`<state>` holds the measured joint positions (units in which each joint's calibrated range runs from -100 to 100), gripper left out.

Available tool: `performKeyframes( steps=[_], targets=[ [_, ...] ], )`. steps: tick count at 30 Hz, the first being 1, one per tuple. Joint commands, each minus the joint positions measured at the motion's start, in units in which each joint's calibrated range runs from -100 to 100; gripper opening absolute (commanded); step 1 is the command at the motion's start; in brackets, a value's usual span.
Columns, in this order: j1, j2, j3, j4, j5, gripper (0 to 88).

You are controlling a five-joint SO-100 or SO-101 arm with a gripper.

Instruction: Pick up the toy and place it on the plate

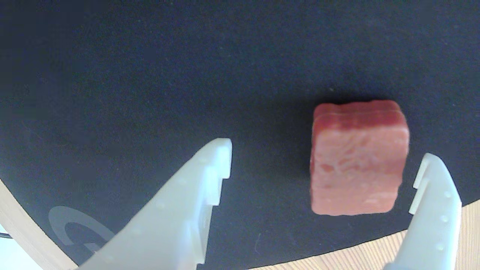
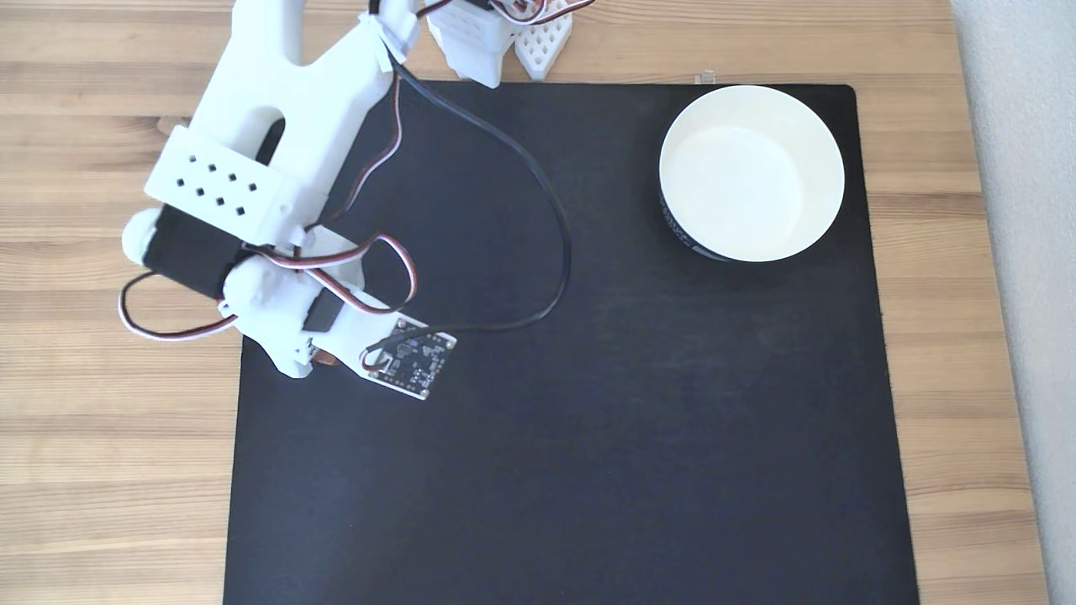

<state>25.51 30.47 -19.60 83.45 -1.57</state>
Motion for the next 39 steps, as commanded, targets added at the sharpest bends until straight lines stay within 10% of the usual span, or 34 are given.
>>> performKeyframes(
  steps=[1, 30, 39],
  targets=[
    [0.71, 1.50, -1.98, -1.49, 0.21, 33.9],
    [2.64, 4.75, -2.07, -3.35, 0.32, 33.8],
    [2.80, 5.25, -5.68, -3.86, -0.05, 2.0]
  ],
)
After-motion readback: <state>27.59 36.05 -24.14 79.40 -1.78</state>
